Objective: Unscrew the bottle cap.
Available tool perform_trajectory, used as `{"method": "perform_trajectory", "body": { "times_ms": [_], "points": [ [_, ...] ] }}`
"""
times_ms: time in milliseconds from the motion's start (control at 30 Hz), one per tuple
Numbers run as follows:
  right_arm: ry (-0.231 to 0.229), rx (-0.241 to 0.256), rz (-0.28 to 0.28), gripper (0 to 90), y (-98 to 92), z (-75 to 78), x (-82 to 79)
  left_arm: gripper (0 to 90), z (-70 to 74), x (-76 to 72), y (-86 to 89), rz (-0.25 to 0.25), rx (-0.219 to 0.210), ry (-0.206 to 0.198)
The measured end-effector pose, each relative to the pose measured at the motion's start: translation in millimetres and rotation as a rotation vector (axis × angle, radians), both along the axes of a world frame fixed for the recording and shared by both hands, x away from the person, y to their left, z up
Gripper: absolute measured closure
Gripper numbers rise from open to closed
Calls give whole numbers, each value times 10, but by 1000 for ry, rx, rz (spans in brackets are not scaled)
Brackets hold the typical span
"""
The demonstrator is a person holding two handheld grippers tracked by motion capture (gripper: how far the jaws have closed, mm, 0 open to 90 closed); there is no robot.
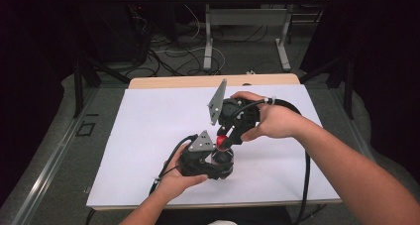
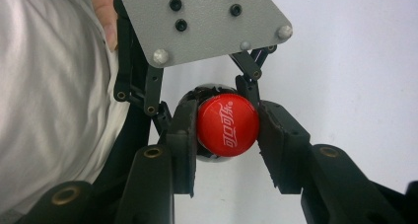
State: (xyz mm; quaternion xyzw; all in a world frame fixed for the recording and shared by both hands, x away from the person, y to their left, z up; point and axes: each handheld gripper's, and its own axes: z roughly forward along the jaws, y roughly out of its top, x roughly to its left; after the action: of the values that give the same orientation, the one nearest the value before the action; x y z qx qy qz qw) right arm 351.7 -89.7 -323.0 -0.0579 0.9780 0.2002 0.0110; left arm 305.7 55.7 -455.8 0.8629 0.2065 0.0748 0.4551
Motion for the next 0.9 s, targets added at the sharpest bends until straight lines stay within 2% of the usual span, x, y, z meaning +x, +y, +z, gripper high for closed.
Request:
{"method": "perform_trajectory", "body": {
  "times_ms": [100,167,300,333,400,433,633,667,700,733,767,800,833,867,900],
  "points": [
    [10,15,-7,606,-17,14,11,301,5,1,1,1,-3,5],
    [13,19,-27,606,-33,33,17,301,1,4,-2,13,-10,-5],
    [16,25,-54,605,-58,52,24,301,8,22,19,9,0,7],
    [12,27,-48,605,-61,51,30,301,3,28,21,14,-1,5],
    [12,24,-75,605,-72,49,27,301,-17,41,21,26,-13,7],
    [9,27,-75,605,-75,44,30,301,-13,51,34,26,-5,15],
    [4,28,-110,605,-122,38,52,301,-31,97,77,59,-23,18],
    [2,22,-130,605,-134,34,54,301,-20,111,96,55,-13,25],
    [-3,19,-139,605,-144,24,62,301,-31,124,99,70,-22,12],
    [-2,23,-149,605,-156,9,68,301,-35,129,103,81,-32,22],
    [-4,20,-167,605,-169,-3,75,301,-22,143,119,74,-22,36],
    [0,21,-183,605,-184,-17,82,301,-31,154,117,87,-30,22],
    [-7,30,-180,605,-196,-31,96,301,-19,166,128,88,-26,41],
    [-1,32,-199,605,-212,-45,96,301,-26,191,129,99,-31,22],
    [0,35,-214,605,-230,-63,104,301,-26,207,131,108,-35,26]
  ]
}}
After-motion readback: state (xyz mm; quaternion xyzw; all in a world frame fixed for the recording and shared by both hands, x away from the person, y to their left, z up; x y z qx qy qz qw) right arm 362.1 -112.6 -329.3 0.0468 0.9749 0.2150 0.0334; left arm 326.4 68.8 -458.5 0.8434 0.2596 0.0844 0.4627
